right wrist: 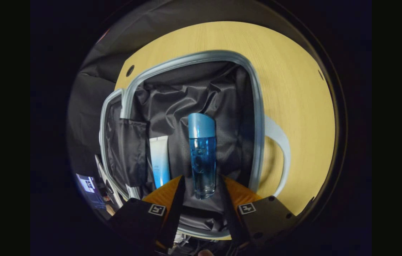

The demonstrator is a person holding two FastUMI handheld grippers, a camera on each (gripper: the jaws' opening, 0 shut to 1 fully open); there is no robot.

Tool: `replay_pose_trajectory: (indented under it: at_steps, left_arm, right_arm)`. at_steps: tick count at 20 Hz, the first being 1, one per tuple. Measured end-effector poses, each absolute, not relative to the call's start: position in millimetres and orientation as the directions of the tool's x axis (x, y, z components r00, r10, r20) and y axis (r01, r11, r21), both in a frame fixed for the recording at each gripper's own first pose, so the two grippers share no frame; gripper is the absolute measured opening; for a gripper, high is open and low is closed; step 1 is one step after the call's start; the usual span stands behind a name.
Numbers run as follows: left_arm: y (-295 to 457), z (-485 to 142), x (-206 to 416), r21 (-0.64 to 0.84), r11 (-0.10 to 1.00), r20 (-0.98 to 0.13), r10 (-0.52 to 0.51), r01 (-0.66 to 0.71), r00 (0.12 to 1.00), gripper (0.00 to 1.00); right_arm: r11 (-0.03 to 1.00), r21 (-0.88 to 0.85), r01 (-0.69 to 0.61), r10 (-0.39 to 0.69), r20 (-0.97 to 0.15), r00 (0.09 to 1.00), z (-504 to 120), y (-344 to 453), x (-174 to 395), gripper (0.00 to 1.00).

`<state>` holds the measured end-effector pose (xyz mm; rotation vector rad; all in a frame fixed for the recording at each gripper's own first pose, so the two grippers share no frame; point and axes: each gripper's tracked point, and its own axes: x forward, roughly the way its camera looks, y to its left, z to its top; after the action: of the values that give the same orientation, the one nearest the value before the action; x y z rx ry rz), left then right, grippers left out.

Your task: First open the suitcase, pack the skin care products into it, and then close the suitcase.

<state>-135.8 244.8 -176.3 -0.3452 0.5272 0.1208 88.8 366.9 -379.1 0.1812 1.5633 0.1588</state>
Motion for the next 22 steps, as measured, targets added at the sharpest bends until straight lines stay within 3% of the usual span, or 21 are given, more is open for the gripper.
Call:
replay_pose_trajectory:
  at_steps: [5,6,7,14,19,22]
  left_arm:
    - [326,-196,-109,-0.297,0.929,-0.543,0.025,-0.219,0.84,0.98]
    - [350,-203,-101,-0.279,0.933,-0.548,0.039,-0.227,0.836,0.98]
    - [372,-207,-92,-0.267,0.936,-0.554,0.047,-0.23,0.831,0.98]
    - [492,-252,-24,-0.245,0.941,-0.603,0.04,-0.233,0.797,0.98]
    - [530,-298,24,-0.288,0.929,-0.653,-0.014,-0.231,0.757,0.98]
    - [563,-329,36,-0.231,0.934,-0.707,0.031,-0.272,0.706,0.98]
  right_arm:
    - [0.949,0.315,-0.022,0.316,-0.948,0.03,-330,350,72,0.71]
    - [0.942,0.333,-0.049,0.335,-0.942,0.036,-319,340,70,0.65]
    - [0.937,0.34,-0.083,0.344,-0.938,0.048,-310,328,67,0.71]
    - [0.905,0.353,-0.237,0.404,-0.887,0.222,-239,229,57,0.71]
    - [0.919,0.364,-0.149,0.392,-0.884,0.254,-229,168,25,0.71]
    - [0.923,0.373,-0.099,0.386,-0.894,0.23,-235,150,7,0.71]
